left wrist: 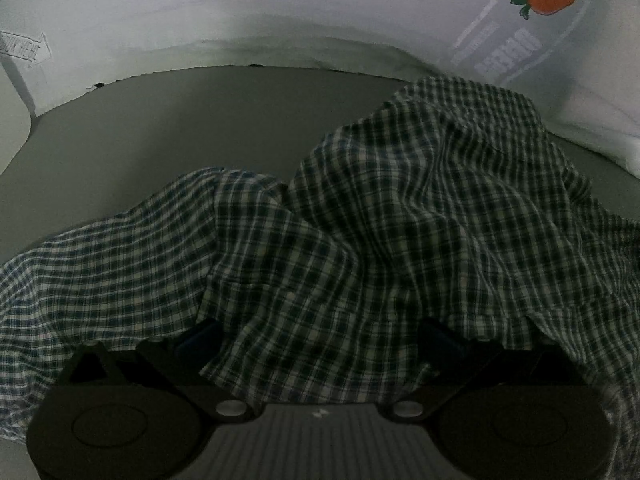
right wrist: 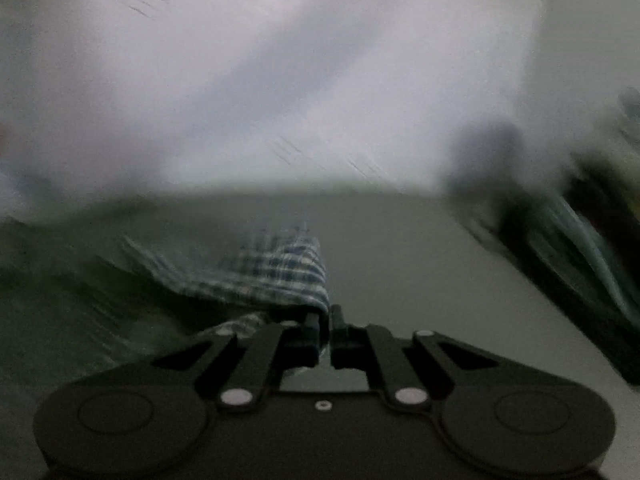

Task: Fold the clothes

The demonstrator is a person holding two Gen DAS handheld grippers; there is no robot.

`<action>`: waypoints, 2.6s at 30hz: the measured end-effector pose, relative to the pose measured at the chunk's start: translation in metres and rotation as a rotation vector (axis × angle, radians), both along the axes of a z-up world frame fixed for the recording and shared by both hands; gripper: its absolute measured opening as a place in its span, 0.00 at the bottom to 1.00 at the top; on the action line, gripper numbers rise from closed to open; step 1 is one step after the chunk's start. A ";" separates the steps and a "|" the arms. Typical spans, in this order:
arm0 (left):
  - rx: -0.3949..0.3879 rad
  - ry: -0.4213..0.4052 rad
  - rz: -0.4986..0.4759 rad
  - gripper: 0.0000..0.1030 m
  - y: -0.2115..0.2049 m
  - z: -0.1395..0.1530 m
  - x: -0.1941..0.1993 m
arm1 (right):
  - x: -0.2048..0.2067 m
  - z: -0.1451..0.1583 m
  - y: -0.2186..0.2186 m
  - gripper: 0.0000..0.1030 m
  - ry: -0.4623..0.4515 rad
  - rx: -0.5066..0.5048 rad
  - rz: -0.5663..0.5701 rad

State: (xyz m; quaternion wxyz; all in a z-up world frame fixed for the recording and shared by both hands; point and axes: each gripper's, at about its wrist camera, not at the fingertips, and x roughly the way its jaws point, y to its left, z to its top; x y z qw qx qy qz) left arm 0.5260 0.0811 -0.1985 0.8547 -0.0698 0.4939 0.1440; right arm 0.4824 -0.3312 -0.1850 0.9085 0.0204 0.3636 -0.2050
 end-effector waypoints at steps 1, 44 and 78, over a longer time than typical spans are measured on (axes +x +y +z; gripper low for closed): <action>0.000 0.000 -0.001 1.00 0.000 0.000 0.000 | -0.009 -0.005 -0.011 0.08 0.016 0.024 -0.036; 0.014 -0.043 0.045 1.00 -0.001 -0.004 -0.004 | -0.085 0.000 -0.100 0.37 -0.088 -0.100 -0.290; 0.026 -0.072 0.038 1.00 0.004 0.000 -0.006 | -0.095 0.000 -0.137 0.54 -0.229 0.134 -0.487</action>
